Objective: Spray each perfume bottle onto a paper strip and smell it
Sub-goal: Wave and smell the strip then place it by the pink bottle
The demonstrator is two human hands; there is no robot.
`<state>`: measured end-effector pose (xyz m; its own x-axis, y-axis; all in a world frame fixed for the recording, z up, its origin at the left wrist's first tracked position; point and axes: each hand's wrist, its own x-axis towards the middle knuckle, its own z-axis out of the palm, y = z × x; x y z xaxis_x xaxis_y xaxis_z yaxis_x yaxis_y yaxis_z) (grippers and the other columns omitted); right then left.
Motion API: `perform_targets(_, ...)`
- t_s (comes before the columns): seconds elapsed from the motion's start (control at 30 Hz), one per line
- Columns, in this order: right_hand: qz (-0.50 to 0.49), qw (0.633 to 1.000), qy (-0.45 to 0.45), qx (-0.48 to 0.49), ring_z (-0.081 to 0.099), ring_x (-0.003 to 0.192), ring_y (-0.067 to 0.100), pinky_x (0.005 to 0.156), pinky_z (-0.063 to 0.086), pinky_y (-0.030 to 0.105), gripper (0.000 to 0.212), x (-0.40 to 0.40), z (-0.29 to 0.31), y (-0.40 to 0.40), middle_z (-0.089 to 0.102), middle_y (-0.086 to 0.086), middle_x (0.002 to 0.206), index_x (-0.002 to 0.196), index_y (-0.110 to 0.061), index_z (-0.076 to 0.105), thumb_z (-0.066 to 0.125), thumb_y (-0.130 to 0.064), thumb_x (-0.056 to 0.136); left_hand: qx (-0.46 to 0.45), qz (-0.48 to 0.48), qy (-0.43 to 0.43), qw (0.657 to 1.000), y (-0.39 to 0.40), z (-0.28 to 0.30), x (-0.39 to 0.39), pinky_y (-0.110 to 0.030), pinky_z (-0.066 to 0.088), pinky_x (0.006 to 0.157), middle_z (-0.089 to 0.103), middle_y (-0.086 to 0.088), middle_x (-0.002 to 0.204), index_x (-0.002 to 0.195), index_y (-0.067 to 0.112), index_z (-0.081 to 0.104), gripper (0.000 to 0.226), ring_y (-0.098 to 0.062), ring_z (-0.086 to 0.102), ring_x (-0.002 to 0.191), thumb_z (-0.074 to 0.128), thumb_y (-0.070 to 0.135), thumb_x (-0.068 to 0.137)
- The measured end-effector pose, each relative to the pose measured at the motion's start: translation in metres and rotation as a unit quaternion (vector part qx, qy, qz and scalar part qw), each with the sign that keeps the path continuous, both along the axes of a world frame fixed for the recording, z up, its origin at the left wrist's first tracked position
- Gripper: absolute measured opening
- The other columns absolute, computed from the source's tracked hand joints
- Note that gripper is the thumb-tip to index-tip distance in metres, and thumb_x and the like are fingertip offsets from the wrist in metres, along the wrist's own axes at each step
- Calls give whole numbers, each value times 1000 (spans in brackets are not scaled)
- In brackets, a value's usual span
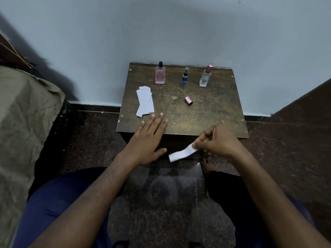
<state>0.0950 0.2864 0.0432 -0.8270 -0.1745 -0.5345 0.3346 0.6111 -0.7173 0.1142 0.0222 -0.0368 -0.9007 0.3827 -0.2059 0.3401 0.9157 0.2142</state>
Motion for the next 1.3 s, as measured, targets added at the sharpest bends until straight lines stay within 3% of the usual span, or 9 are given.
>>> perform_targets(0.2,-92,751,-197,-623,51,54,2,44,40,10,28,3,36,14,56,-4,69,78,-12,67,94,-8,69,8,-6,-5,1000,9,4,-5,-49,-2,131,-25,-2,176,170,20,-10,100,-25,-22,163,55,57,103)
perform_targets(0.37,-71,996,-28,-46,56,48,9,45,47,24,18,-7,7,11,69,4,60,69,-14,78,96,-12,71,6,1,-14,1000,1,2,-2,-49,-2,131,-26,-1,175,170,20,-10,100,-25,-23,162,55,57,103)
perform_targets(0.47,-49,998,27,-31,58,49,10,49,49,26,17,-5,1,6,72,7,63,69,-15,81,98,-17,70,7,6,-15,1000,-1,3,-2,-49,-3,131,-26,0,175,170,21,-10,100,-24,-23,162,55,57,103)
perform_targets(0.67,-24,671,-226,-706,59,65,7,51,46,13,22,-5,27,16,64,5,83,101,-2,61,77,0,87,14,1,-15,1000,4,7,-4,-47,-5,130,-27,0,175,170,21,-11,99,-23,-24,162,55,56,103)
perform_targets(0.83,-25,998,-9,-49,63,53,25,49,52,33,10,-6,-3,7,73,5,65,73,-12,82,92,-12,75,9,7,-14,1000,0,5,-1,-47,-3,130,-26,0,176,170,21,-8,100,-23,-21,163,56,57,103)
perform_targets(0.9,23,997,52,46,67,57,33,54,55,41,10,-3,-4,5,75,5,65,74,-17,84,93,-14,76,9,8,-16,1000,0,5,-1,-47,-4,130,-26,0,175,170,21,-8,99,-23,-21,163,55,57,103)
perform_targets(1.0,-34,960,-50,-273,53,49,9,45,42,20,16,0,10,10,66,1,62,71,-14,79,95,-12,71,17,8,-18,1000,1,7,-4,-47,-3,130,-25,1,176,170,21,-6,99,-23,-20,163,56,57,102)
perform_targets(1.13,-14,698,-201,-687,50,58,3,48,42,11,11,-3,27,13,64,2,81,96,-8,75,80,-3,86,19,3,-17,1000,5,7,-6,-47,-5,130,-26,1,175,170,21,-7,98,-23,-21,163,54,58,103)
perform_targets(1.3,-41,993,4,-114,54,50,7,46,40,16,10,-6,-3,3,70,0,63,74,-14,81,88,-9,79,32,9,-23,999,1,7,-2,-48,-3,131,-25,2,176,170,22,-7,98,-22,-21,163,55,57,103)
